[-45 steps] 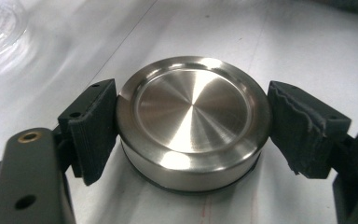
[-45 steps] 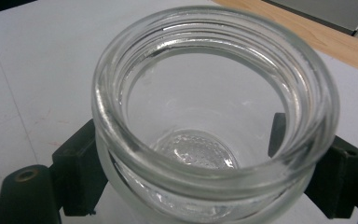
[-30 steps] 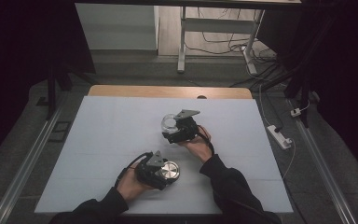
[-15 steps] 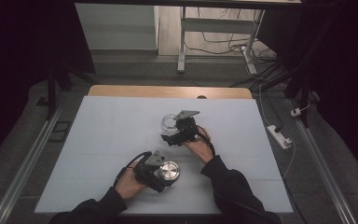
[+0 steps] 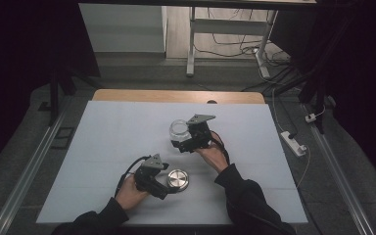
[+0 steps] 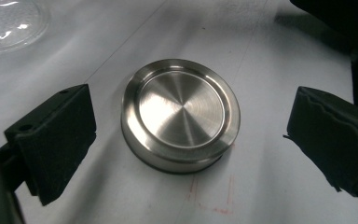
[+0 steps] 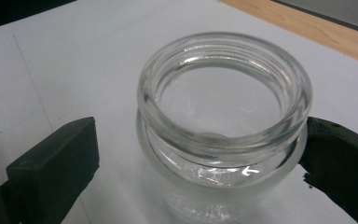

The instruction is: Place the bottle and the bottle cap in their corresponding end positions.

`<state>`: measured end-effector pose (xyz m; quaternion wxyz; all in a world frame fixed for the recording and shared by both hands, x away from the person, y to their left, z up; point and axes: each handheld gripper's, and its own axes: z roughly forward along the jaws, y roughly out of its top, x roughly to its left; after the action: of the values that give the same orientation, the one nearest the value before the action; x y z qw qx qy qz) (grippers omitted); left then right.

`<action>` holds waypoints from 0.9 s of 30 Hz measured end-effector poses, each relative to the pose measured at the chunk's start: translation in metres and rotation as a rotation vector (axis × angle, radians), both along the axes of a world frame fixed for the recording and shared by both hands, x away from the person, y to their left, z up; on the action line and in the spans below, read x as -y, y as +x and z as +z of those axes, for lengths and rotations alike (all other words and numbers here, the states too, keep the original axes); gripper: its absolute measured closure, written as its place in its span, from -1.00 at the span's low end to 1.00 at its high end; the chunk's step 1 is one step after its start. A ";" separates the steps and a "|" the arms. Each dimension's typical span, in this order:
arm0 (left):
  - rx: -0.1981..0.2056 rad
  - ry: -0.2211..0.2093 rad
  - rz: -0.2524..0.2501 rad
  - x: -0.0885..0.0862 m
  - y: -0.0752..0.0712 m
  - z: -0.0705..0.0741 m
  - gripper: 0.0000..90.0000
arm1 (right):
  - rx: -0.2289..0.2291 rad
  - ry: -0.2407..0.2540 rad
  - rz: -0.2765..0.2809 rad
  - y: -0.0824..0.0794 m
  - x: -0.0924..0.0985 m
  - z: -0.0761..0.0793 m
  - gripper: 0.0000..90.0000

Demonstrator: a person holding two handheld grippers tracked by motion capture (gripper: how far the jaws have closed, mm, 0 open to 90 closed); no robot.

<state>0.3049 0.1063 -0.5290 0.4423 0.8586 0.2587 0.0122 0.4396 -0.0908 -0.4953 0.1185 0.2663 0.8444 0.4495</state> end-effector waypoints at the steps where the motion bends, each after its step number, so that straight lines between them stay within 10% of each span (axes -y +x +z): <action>1: -0.007 -0.008 -0.001 -0.001 0.000 0.001 -0.95 | 0.001 0.003 -0.001 -0.001 0.001 0.002 -1.00; 27: 0.000 0.000 -0.020 -0.021 -0.008 0.012 -1.00 | -0.037 -0.013 -0.004 -0.024 0.018 0.011 -1.00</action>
<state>0.2973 0.1269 -0.5171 0.4426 0.8611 0.2501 0.0076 0.4159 -0.1088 -0.4841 0.1057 0.2755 0.8487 0.4388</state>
